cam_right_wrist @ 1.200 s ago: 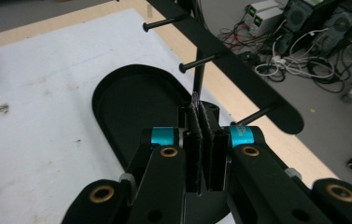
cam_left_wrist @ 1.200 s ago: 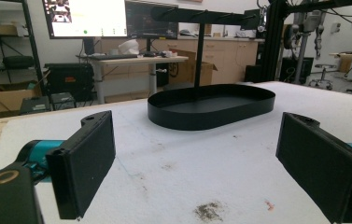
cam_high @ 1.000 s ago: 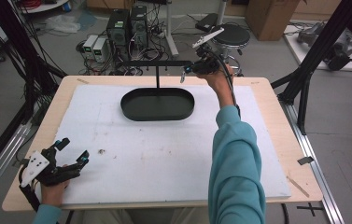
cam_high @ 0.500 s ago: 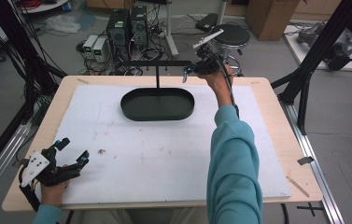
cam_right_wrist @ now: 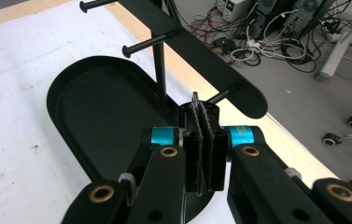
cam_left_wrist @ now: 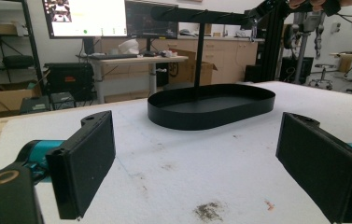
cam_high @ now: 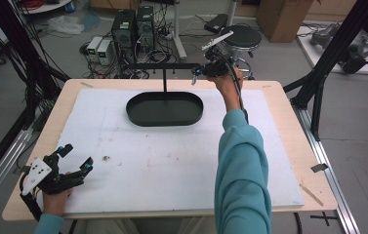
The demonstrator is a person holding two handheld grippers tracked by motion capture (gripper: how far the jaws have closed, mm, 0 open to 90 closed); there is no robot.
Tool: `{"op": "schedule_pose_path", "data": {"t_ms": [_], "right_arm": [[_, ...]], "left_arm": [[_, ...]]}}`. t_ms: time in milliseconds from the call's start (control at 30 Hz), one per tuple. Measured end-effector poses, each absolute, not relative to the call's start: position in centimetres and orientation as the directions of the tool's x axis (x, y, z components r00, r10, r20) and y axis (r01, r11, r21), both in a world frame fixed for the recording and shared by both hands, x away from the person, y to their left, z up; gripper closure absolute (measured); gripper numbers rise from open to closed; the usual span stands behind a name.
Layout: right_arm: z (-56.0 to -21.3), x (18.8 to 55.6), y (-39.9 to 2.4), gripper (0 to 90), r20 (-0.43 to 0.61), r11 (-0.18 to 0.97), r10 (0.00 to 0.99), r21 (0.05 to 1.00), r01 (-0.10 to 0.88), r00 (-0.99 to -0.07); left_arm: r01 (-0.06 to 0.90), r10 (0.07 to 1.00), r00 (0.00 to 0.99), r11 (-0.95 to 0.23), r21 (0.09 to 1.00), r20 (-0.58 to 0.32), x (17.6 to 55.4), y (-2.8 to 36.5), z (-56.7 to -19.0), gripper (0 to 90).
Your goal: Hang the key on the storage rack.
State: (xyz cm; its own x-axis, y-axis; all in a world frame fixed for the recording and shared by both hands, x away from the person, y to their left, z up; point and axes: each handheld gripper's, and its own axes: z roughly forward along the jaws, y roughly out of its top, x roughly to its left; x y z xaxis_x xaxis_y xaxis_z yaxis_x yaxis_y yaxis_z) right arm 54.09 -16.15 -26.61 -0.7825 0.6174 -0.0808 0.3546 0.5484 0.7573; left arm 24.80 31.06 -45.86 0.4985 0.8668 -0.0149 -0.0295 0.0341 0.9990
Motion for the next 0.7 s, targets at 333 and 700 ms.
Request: {"op": "schedule_pose_path", "data": {"t_ms": [333, 700], "right_arm": [[-26.9, 54.2, -15.9, 87.4, -0.12, 0.546, 0.654, 0.758, 0.357, -0.747], [-26.1, 52.3, -17.1, 1.8, -0.031, 0.361, 0.783, 0.836, 0.413, -0.622]], "left_arm": [[-0.028, 0.867, 0.499, 0.035, 0.999, -0.016, 24.8, 31.1, -45.9, 12.1], [-0.027, 0.867, 0.498, 0.034, 0.999, -0.016, 24.8, 31.1, -45.8, 12.1]]}}
